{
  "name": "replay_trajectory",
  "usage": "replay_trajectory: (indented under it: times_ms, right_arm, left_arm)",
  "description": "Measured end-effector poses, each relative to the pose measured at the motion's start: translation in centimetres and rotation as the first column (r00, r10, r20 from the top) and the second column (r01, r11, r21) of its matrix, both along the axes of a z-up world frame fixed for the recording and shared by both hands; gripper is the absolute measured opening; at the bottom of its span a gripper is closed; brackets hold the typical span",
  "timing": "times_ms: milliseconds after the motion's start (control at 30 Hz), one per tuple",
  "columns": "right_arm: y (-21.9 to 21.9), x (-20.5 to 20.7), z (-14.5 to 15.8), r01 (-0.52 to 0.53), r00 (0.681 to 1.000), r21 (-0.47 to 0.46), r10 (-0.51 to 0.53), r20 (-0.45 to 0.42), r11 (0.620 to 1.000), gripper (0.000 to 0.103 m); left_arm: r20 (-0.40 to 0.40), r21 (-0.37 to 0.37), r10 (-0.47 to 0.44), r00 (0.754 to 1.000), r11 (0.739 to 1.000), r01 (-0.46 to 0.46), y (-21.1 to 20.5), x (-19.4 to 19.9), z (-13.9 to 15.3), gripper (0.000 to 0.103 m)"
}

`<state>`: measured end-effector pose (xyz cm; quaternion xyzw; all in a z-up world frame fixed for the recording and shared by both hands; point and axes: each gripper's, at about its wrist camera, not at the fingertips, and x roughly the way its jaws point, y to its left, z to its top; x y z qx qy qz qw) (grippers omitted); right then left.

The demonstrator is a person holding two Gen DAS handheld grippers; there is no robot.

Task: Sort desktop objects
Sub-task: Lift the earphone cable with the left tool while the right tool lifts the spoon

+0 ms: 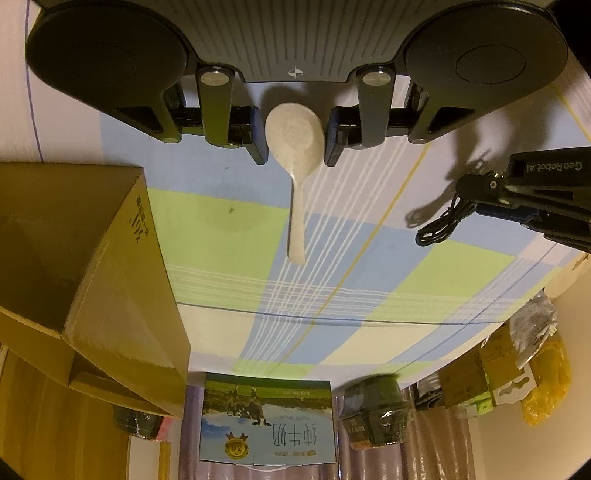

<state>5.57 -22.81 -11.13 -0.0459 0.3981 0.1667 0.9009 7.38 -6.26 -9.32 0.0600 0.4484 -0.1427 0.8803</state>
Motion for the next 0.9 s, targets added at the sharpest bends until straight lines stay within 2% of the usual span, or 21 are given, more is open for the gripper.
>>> replay_trajectory:
  times_ms: [400,900]
  right_arm:
    - [0.2,-1.2,2.6,-0.008,0.997,-0.005,0.008,0.074,1.000,0.029]
    - [0.1,-2.6,6.8,0.002,0.986,0.017,-0.005,0.167,1.000,0.029]
  left_arm:
    - [0.021,-0.021,0.005,1.000,1.000,-0.005,0.1,-0.4,1.2,0.016]
    - [0.091,-0.043,0.010,0.996,0.999,-0.006,-0.6,-1.7,5.1,0.016]
